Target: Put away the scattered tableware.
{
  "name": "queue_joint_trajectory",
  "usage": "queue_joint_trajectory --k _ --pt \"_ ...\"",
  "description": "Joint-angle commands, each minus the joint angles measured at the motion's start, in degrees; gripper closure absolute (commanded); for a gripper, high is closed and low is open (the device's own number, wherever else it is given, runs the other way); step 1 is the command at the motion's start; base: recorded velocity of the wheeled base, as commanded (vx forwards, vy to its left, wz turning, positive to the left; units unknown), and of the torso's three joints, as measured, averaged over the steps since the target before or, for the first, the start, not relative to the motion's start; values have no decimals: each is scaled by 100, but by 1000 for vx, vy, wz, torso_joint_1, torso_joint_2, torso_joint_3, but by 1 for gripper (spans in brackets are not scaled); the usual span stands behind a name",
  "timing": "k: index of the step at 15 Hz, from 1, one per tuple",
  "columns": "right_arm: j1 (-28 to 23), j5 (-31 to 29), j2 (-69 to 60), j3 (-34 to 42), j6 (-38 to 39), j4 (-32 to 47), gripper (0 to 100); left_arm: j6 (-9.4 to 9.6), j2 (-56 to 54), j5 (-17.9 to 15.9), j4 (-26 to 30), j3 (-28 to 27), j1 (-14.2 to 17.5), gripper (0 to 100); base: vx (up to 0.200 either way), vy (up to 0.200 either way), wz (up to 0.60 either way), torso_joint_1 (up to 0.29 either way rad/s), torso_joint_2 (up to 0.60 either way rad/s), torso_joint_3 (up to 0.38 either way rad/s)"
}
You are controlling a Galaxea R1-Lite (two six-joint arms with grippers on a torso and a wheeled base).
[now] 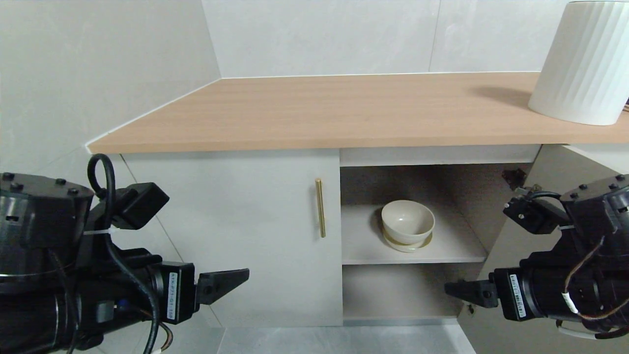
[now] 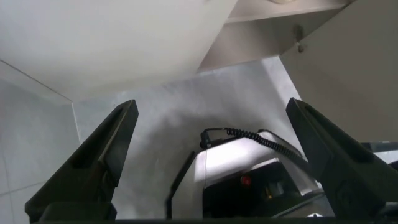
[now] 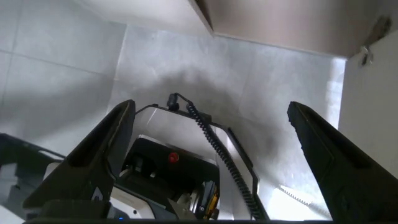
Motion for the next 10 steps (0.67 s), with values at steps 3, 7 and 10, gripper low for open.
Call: queue_joint_trajectory --k 3,7,10 --pt "48 -12 -117 22 1 -2 0 -98 53 -7 -1 41 -10 0 -200 0 0 4 4 -1" --pt "57 -3 -126 30 -8 6 0 -107 70 -16 -1 49 -18 0 -200 0 0 0 0 8" --pt "57 5 -12 30 -8 6 0 -115 149 -16 -1 49 -36 0 -200 0 0 -4 -2 4"
